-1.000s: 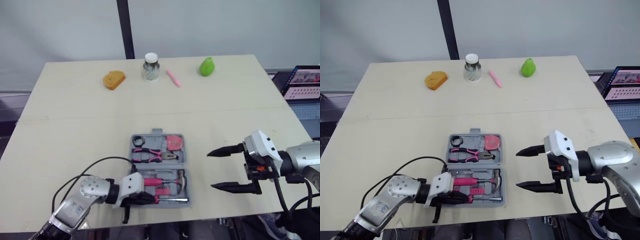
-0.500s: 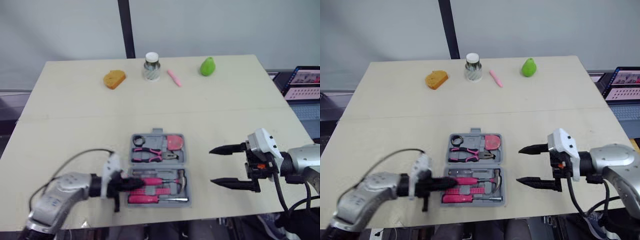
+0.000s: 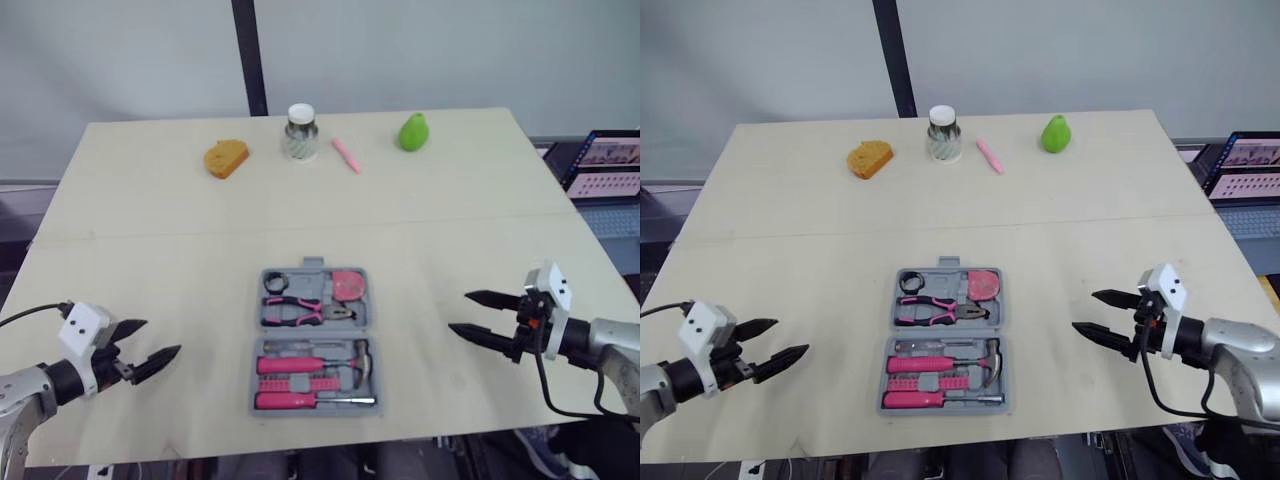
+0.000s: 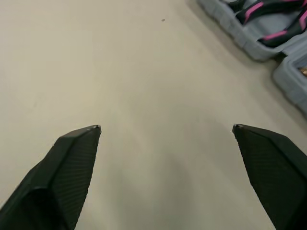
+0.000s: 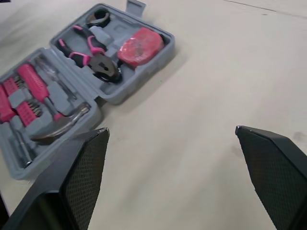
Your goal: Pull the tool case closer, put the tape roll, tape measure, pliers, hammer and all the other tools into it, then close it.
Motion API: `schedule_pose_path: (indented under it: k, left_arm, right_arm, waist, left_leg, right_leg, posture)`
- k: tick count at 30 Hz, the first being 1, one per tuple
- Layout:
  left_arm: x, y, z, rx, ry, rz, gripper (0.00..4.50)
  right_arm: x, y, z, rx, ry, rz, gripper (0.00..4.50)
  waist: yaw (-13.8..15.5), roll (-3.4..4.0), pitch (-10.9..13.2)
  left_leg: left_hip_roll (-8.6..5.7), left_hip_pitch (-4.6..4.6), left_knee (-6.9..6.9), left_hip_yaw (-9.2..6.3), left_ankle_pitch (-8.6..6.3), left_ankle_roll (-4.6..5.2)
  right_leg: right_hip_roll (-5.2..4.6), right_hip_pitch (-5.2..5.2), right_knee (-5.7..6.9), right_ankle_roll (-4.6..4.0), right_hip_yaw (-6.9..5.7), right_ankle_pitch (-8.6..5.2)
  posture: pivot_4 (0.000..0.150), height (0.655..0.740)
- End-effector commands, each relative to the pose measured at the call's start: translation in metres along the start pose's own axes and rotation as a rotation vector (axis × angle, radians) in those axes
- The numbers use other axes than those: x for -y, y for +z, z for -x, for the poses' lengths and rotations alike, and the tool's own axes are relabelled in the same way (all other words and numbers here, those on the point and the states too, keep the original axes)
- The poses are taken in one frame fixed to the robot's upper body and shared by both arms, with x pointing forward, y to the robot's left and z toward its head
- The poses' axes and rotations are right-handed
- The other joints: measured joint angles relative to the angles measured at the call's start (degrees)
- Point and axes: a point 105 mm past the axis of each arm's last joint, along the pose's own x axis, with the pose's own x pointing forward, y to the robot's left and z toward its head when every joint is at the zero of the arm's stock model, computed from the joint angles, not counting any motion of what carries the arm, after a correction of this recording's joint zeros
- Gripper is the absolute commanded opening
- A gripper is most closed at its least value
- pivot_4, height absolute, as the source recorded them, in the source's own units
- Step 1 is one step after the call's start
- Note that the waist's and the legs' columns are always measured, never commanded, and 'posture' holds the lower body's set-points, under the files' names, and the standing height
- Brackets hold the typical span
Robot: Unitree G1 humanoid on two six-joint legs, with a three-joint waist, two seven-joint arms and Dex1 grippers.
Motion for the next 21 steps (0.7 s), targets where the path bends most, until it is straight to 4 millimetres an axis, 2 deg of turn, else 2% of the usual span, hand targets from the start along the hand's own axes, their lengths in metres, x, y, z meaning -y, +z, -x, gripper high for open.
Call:
schedule_pose_path:
  k: [1,5,7,10,14,15,16,17,18,21]
  left_arm:
    - [-0.005,0.007,0.001,0.026,0.02,-0.042,4.44]
    - [0.002,0.011,-0.012,0.033,-0.023,-0.072,4.44]
    - [0.009,0.015,-0.021,0.041,-0.064,-0.085,3.95]
    - [0.021,0.015,-0.034,0.026,-0.122,-0.119,2.7]
    - [0.038,0.007,-0.054,-0.003,-0.204,-0.139,0.84]
    - [0.043,0.005,-0.059,-0.011,-0.221,-0.144,0.22]
    - [0.046,0.004,-0.063,-0.014,-0.233,-0.147,0.0]
    - [0.047,0.003,-0.065,-0.014,-0.237,-0.149,0.0]
    - [0.053,0.002,-0.07,-0.016,-0.259,-0.151,0.0]
    - [0.067,0.001,-0.084,-0.013,-0.306,-0.157,0.0]
  right_arm:
    - [0.006,0.003,-0.001,0.019,-0.034,0.041,4.5]
    - [0.008,-0.004,-0.008,0.016,-0.047,0.041,4.5]
    - [0.008,-0.008,-0.015,0.011,-0.057,0.052,4.5]
    - [0.0,-0.015,-0.025,-0.027,-0.022,0.072,3.62]
    - [-0.015,-0.023,-0.045,-0.063,0.037,0.092,1.84]
    - [-0.018,-0.024,-0.05,-0.074,0.054,0.097,1.26]
    - [-0.021,-0.026,-0.053,-0.084,0.066,0.101,0.69]
    - [-0.023,-0.027,-0.055,-0.089,0.071,0.103,0.28]
    - [-0.027,-0.029,-0.06,-0.102,0.089,0.106,0.12]
    - [-0.039,-0.029,-0.075,-0.115,0.131,0.117,0.12]
  waist:
    - [-0.06,0.01,0.0]
    - [-0.15,0.01,0.0]
    - [-0.25,0.01,0.0]
    - [-0.43,0.02,0.0]
    - [-0.94,0.01,-0.01]
    - [-1.16,0.01,-0.01]
    - [-1.29,0.01,-0.01]
    - [-1.34,0.01,-0.01]
    - [-1.48,0.01,-0.01]
    - [-1.48,0.0,-0.01]
  left_leg:
    - [0.0,0.0,0.0,0.04,0.0,0.0]
    - [0.0,0.0,0.0,0.11,0.0,-0.03]
    - [0.0,0.0,-0.01,0.15,0.01,-0.05]
    - [0.0,0.01,-0.04,0.24,0.02,-0.06]
    - [-0.01,0.0,-0.06,0.32,0.02,-0.05]
    - [-0.02,0.01,-0.06,0.33,0.02,-0.05]
    - [-0.01,0.0,-0.06,0.35,0.03,-0.05]
    - [-0.01,0.01,-0.06,0.36,0.04,-0.06]
    - [0.0,0.0,-0.06,0.36,0.04,-0.06]
    - [0.01,-0.01,-0.06,0.47,0.04,-0.06]
  right_leg:
    - [-0.03,-0.06,0.0,0.0,0.04,0.0]
    - [-0.06,-0.16,0.07,0.0,0.12,0.0]
    - [-0.06,-0.22,0.2,0.0,0.16,0.0]
    - [-0.05,-0.27,0.35,0.0,0.18,0.0]
    - [0.0,-0.31,0.39,0.0,0.23,0.0]
    - [0.01,-0.31,0.4,0.0,0.24,0.0]
    - [0.02,-0.32,0.41,0.0,0.26,0.0]
    - [0.03,-0.32,0.42,0.0,0.26,0.0]
    - [0.04,-0.35,0.44,0.0,0.27,0.0]
    - [0.07,-0.46,0.52,0.0,0.38,0.0]
  posture:
    - [0.15,0.74]
    - [0.15,0.74]
    - [0.15,0.74]
    - [0.15,0.74]
    - [0.15,0.74]
    - [0.15,0.74]
    - [0.15,0.74]
    - [0.15,0.74]
    - [0.15,0.74]
    - [0.15,0.74]
